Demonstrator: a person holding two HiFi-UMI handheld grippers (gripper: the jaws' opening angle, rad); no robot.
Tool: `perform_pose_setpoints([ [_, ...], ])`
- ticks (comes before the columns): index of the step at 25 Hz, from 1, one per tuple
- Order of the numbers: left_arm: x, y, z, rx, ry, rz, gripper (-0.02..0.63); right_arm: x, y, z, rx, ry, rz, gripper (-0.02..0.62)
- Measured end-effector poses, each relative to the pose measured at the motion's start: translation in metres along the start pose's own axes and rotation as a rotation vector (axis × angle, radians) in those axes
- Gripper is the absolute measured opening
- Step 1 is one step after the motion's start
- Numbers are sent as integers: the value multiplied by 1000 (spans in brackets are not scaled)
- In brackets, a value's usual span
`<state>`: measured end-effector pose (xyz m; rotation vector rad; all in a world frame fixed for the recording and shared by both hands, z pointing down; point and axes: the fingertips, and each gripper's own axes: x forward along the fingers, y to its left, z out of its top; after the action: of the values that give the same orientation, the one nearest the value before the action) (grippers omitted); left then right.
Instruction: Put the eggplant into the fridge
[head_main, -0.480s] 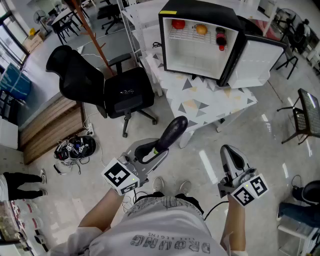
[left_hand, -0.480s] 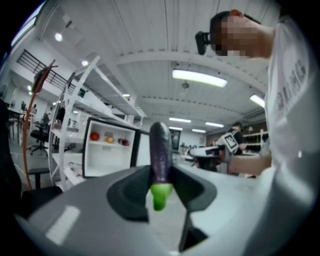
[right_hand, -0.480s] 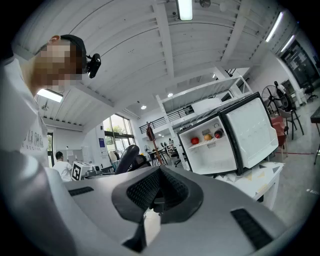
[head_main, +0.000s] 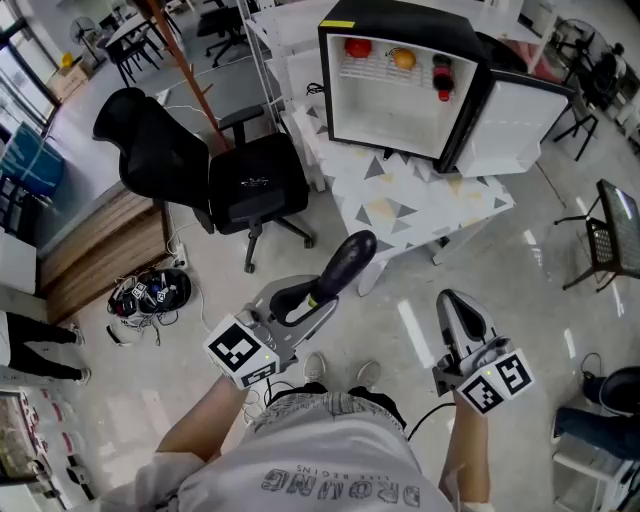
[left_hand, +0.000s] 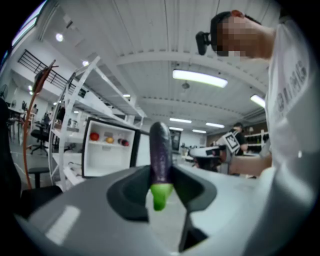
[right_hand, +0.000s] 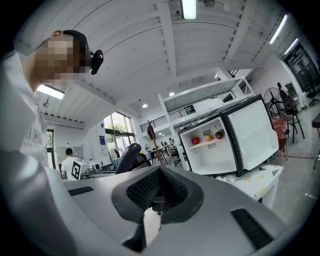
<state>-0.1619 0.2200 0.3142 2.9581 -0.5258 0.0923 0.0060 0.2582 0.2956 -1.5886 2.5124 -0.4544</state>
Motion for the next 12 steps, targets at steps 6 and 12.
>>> perform_pose_setpoints([
  [6,2,-7,1,1,1,14,138,-4,-1,2,16,-13,15,3],
  [12,10,-16,-1,-4,5,44,138,-13,-10,1,32,-14,39,3],
])
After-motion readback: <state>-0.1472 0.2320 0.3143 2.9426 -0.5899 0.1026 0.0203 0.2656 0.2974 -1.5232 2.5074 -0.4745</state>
